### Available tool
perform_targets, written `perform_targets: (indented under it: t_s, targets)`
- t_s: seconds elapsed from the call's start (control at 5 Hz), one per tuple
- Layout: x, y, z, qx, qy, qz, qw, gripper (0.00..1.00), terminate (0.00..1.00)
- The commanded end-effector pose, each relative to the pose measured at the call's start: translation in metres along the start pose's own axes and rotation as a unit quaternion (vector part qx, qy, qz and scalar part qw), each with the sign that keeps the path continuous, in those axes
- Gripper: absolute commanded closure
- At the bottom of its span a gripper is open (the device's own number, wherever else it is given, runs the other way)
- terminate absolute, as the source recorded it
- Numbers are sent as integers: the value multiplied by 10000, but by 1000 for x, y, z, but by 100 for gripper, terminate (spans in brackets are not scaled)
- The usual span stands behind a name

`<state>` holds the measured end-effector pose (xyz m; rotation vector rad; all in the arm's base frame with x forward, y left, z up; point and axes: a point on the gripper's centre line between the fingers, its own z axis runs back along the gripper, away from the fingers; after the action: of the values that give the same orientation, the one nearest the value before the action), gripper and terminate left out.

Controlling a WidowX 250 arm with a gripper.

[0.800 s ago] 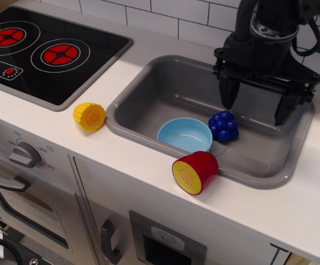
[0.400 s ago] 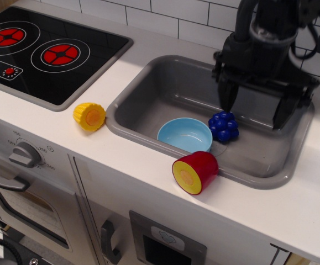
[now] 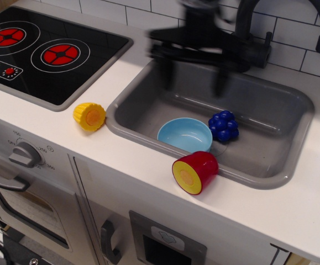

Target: Put corn in bowl sink

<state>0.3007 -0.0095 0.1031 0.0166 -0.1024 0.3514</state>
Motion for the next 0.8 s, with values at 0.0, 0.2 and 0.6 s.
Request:
perform_targets:
  t_s: [0.0, 0.2, 0.6]
  targets:
    - [-4, 73, 17, -52, -454, 1528, 9872, 0, 0]
    - [-10, 94, 16, 18, -600, 1996, 9780, 0, 0]
    - [-13, 114, -4, 317, -318, 2881, 9566, 0, 0]
